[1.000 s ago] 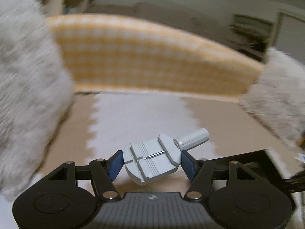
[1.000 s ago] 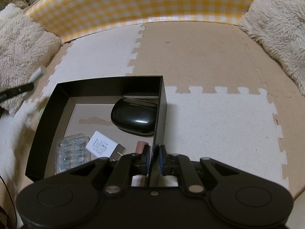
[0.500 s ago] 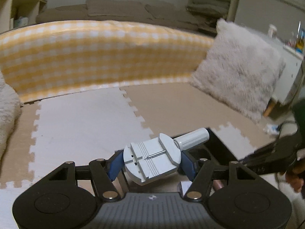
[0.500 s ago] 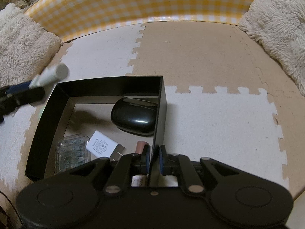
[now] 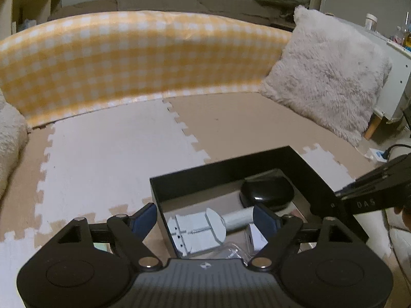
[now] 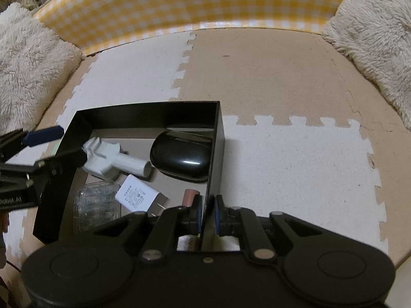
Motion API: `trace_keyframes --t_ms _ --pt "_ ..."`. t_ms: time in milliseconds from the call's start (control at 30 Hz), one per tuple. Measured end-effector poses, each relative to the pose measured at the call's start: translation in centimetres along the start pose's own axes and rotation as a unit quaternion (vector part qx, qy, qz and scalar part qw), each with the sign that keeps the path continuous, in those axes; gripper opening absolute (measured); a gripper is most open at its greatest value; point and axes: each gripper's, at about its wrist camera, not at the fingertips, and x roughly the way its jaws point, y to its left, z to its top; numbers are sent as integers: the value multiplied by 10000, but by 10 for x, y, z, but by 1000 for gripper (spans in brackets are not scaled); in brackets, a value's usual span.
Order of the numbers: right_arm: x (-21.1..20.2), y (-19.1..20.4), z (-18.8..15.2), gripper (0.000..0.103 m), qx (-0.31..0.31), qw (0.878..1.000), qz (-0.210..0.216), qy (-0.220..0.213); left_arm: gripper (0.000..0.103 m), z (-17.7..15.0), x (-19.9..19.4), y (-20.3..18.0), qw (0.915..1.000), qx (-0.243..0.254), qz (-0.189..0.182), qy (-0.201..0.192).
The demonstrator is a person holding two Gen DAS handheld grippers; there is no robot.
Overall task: Organize rigid objects
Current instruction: 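Lower the watch pin tool into the black box and open the left tool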
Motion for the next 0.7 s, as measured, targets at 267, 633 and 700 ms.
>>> trace_keyframes --t_ms 267,633,700 --pt "0 0 0 10 -2 10000 -3 1 87 -1 -7 -6 9996 -33 -96 255" --pt "0 1 0 10 1 10000 -3 2 99 -2 -25 -23 9992 37 -163 355" --pt "0 0 0 10 10 10000 0 2 101 -1 -28 -26 9992 38 -173 367"
